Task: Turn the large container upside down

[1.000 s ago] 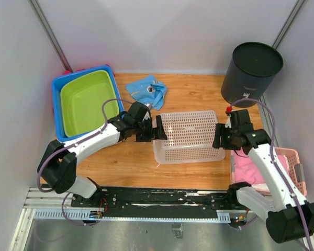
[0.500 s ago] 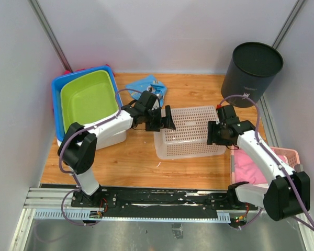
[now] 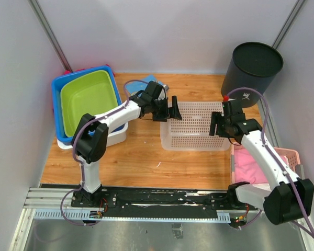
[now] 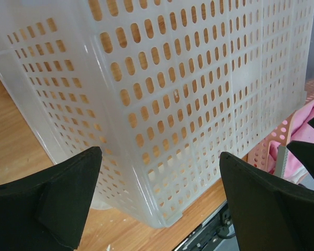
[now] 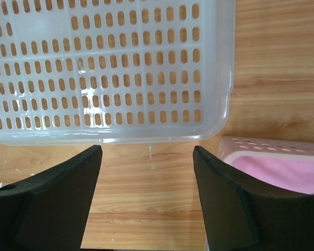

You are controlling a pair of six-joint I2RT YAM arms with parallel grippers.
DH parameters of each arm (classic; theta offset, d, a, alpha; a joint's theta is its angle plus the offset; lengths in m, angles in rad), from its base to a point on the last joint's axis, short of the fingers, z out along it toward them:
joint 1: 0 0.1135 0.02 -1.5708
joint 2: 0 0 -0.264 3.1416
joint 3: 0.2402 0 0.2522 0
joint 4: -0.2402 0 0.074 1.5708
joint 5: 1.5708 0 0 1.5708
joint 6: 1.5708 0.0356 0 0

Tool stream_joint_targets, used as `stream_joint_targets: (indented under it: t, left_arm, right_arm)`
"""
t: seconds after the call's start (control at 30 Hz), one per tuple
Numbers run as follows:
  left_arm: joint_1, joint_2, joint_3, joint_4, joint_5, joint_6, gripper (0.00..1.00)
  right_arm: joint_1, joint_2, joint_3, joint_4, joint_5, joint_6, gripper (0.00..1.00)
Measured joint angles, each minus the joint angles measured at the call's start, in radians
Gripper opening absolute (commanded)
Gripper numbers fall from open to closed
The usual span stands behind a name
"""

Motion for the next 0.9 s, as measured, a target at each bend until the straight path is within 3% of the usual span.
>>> stream_joint_targets:
  t: [0.37, 0.63, 0.9]
  left_arm:
    - [-0.001, 0.159, 0.170, 0.022, 0.107, -0.016, 0.99]
    - [-0.019, 0.207, 0.224, 0.042, 0.143, -0.052, 0.99]
    - [-0.088, 0.349, 0.418, 0.055, 0.170, -0.090, 0.99]
  right_arm:
    - [-0.275, -0.142, 0.050, -0.040, -0.064, -0.016, 0.75]
    - [-0.307, -0.173, 0.056, -0.085, -0.090, -0.022, 0.75]
    - [-0.311, -0.228, 0.059, -0.145, -0.090, -0.018, 0.75]
